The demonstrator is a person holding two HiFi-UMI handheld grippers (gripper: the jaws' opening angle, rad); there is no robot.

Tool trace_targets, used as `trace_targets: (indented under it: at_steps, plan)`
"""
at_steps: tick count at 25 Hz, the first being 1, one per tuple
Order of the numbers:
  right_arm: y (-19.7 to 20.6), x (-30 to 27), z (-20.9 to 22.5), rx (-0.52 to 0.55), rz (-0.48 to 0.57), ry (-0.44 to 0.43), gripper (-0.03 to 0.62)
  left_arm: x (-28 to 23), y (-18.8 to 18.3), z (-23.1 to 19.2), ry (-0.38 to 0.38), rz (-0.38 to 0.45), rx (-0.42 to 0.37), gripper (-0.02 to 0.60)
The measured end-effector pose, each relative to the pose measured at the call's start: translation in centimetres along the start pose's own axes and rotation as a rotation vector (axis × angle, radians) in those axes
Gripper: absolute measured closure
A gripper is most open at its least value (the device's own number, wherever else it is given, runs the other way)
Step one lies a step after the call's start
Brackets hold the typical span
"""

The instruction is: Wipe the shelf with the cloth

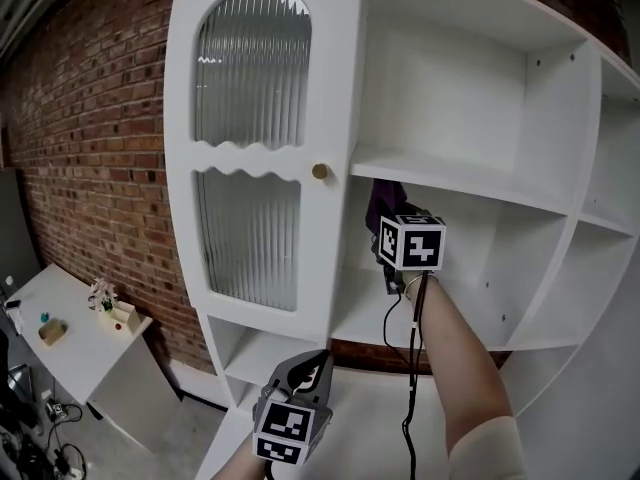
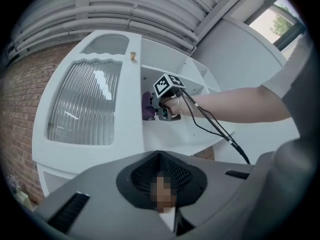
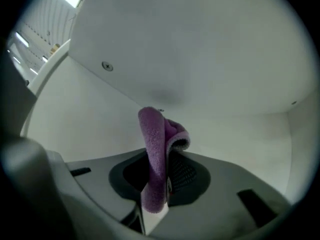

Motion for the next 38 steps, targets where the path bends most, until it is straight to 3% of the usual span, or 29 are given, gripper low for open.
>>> trace_targets:
  at_steps: [9, 21, 28, 38]
  plan:
    - [-2.3, -4.9, -1.3, 0.013, 0.01, -0.009, 0.517, -0.8, 0.8, -2.4, -0.05, -0.032, 0.013, 0.569]
    - [-3.4, -5.6, 0.8, 0.07, 0.037, 0.111, 0.519, -2.1, 1.9, -2.5, -0.046, -0.074, 0.034, 0.569]
    - [-2.1, -4.1, 5.2, 0.021, 0.029, 0.138, 0.519, -3.6, 1.9, -0.8, -0.008, -0.106, 0.012, 0.569]
    - [0.7, 1.1, 15.5, -0.029, 0.015, 0.297, 0.517, -3.8, -0.2, 2.1, 0.025, -0.065, 0.009, 0.569]
Point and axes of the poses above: the fingertips, and each gripper's own axes: x backward along the fingers, z to its right, y out of its underside, the point moved 3 cm from there along x, backward along the fingers, and after that the axes turned 13 degrees about -z, right-handed, at the moved point
